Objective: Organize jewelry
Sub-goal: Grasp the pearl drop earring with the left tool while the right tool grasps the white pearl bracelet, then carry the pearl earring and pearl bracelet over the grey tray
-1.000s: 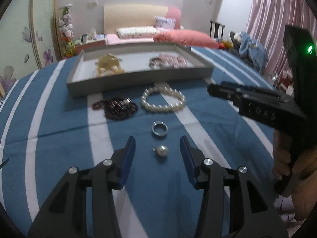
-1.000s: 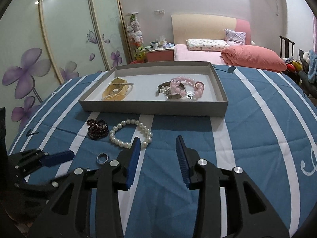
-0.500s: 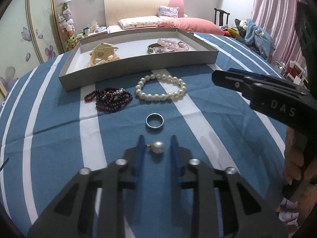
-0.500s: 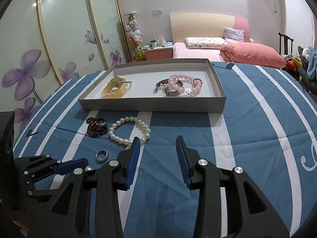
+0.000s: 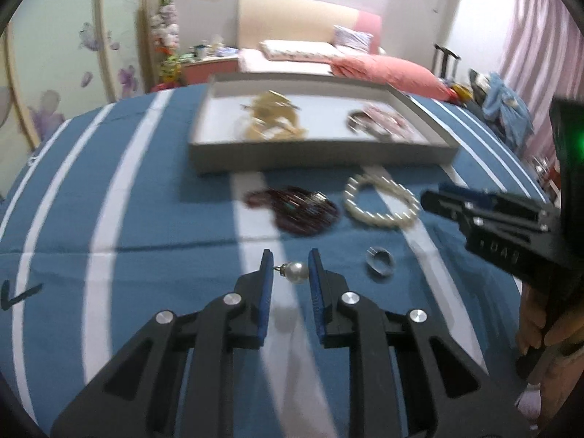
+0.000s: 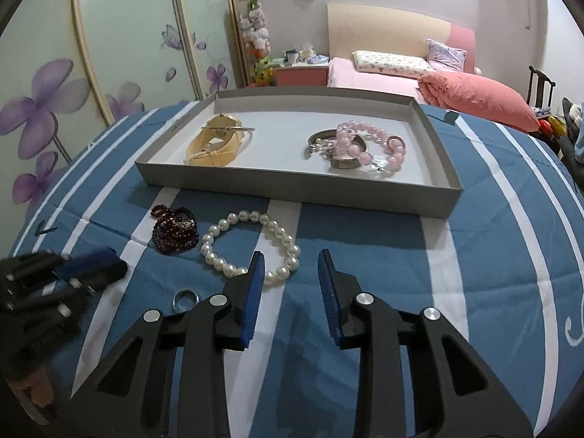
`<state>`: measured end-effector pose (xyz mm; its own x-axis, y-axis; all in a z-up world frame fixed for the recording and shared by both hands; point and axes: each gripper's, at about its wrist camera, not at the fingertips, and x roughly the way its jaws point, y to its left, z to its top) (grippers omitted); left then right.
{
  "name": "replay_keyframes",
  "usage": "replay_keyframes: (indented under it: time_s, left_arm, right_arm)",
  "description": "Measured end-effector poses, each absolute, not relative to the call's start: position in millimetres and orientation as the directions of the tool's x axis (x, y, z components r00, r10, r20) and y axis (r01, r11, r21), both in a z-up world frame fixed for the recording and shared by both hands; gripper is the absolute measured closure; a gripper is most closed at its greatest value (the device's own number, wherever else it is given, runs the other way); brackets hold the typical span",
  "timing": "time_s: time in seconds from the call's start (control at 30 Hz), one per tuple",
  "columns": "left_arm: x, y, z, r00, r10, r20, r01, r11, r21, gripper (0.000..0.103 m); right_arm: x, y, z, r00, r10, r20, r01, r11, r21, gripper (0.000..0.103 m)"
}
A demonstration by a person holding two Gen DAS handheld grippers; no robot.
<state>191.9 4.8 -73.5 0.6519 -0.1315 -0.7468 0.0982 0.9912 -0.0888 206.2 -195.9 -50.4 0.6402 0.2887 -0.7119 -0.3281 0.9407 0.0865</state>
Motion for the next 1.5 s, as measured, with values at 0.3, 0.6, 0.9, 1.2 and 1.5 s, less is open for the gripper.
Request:
replay_keyframes:
  time_s: [0.3,0.6,0.9,1.2,1.5]
  left_arm:
    - [197,26,-63,0.675,-0.112,-0.729,0.052,0.993,-0.103,0.083]
    - [199,26,-65,0.674,-0.115,-0.729,0.050,0.993,-0.111,0.083]
    - [197,25,-64,0.680,-0.125,-0.723,0.056,0.991,-0.120,0.083]
    - [195,19,-60,0.686,-0.134,-0.715,0.070,0.990,-0.119,0.083]
    - [196,17,-57,0.690,-0.139,-0.710,0.072,0.990,-0.123,0.083]
  right_arm:
    - [233,-183,-61,0.582,0.251,-0.773,-0.328,0.943,0.059,0.073]
    - [222,-193,-67,0.613,0.176,-0.770,-0.307,0.951,-0.027,0.093]
    - [208,-259,-55,0.692,0.134,-0.709,-0.137,0.989,0.054,0.093]
    - [183,-264,-22,0.790,0.219,-0.572,-0.177,0.976,0.129,0.093]
    - [169,-259,-7,0.822,0.282,-0.494,-0.221,0.959,0.180,0.093]
